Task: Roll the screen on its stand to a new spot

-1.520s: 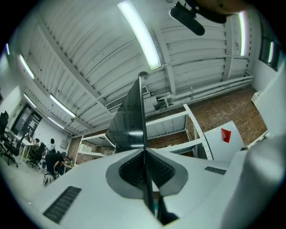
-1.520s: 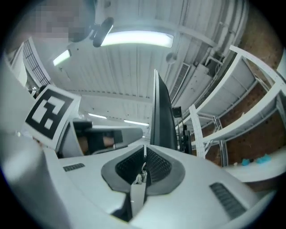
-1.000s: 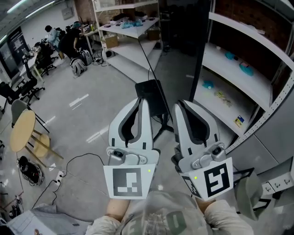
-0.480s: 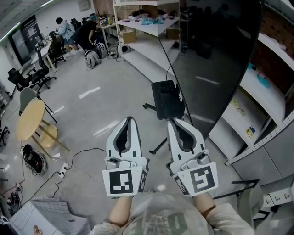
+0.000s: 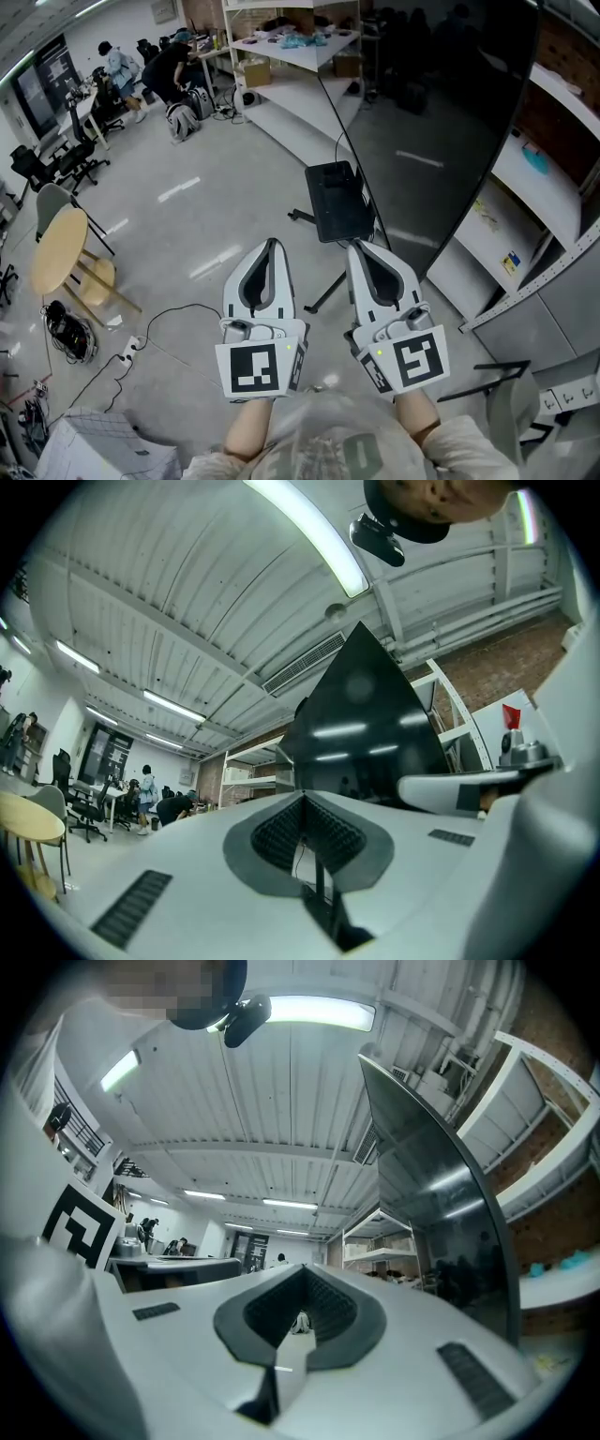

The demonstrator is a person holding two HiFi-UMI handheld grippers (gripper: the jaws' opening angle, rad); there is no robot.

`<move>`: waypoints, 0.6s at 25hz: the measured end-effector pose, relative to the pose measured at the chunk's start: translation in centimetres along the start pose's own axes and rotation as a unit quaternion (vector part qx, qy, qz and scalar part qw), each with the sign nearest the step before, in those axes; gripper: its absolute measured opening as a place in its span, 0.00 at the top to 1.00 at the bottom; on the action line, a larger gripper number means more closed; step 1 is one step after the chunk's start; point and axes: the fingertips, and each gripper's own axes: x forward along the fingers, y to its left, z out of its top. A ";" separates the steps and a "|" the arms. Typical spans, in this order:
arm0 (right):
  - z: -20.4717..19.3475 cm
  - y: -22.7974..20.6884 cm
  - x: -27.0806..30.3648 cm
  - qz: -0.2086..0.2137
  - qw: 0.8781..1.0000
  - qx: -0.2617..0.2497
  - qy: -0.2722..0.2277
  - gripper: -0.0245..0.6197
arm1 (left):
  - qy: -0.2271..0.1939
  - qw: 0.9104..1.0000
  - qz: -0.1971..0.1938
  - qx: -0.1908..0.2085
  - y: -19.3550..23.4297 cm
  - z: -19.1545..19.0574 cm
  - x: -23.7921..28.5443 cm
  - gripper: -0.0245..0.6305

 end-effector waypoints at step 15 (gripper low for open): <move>0.1 -1.1 -0.5 -0.006 1.000 -0.004 0.001 0.93 | 0.001 1.000 -0.008 -0.003 -1.2 0.4 0.1 0.94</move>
